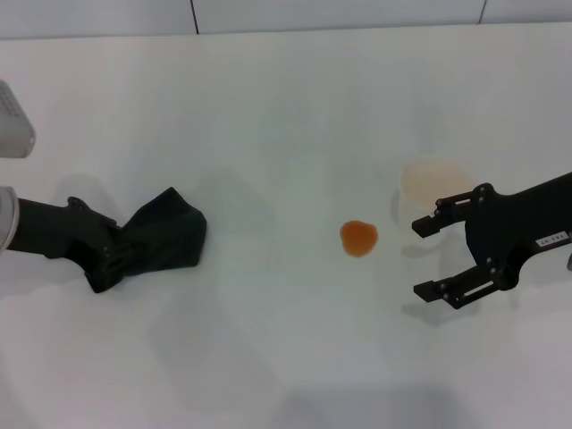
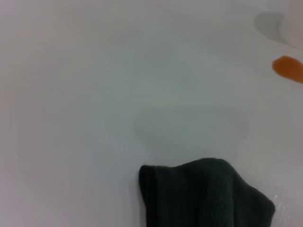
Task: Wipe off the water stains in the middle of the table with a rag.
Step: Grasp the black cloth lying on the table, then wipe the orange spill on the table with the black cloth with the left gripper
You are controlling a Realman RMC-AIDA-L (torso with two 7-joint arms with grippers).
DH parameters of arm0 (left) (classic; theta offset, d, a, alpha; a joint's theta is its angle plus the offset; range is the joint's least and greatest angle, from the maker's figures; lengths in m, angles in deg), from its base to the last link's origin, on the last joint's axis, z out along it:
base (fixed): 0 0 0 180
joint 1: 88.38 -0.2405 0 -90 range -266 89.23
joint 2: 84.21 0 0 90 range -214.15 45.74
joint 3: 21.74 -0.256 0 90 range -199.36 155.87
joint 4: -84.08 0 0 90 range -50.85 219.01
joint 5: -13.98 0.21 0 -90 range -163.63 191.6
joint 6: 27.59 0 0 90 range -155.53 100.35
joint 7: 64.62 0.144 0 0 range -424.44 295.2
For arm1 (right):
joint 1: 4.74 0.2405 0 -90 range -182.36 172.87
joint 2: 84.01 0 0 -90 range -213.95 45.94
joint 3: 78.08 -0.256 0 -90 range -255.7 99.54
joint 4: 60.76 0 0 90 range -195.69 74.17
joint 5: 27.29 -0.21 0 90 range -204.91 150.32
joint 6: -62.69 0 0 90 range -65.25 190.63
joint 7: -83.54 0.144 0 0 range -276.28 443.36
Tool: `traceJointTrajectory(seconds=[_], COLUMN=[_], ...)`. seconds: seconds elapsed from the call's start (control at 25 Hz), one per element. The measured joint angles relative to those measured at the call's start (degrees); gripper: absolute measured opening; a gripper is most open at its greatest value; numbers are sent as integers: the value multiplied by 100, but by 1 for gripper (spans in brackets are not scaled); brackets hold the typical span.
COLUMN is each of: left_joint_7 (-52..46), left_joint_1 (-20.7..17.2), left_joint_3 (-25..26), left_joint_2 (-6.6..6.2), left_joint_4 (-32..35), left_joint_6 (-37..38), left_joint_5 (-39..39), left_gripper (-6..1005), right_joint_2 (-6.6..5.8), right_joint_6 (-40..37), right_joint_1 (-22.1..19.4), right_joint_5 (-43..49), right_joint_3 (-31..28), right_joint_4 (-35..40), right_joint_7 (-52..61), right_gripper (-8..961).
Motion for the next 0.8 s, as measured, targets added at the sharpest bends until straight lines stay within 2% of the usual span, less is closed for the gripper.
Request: traceJointTrajectory(seconds=[0.12, 0.44, 0.8], left_joint_7=[-88, -699, -1170], left_joint_1=[81, 322, 1231], left_joint_3=[-17, -72, -568], left_joint_2=[19, 16, 37], left_joint_4=[0, 0, -931], left_joint_6=[80, 282, -257], left_joint_5=[-46, -740, -1008], left_gripper=[98, 98, 98], right_joint_2=[5, 5, 5], right_joint_6=[-4, -45, -205], right_joint_1=[-26, -106, -383], right_joint_5=[-10, -204, -587], right_joint_3=[0, 9, 7], right_joint_4=[-6, -9, -14], right_joint_7=[-4, -12, -369], right_gripper=[822, 822, 821])
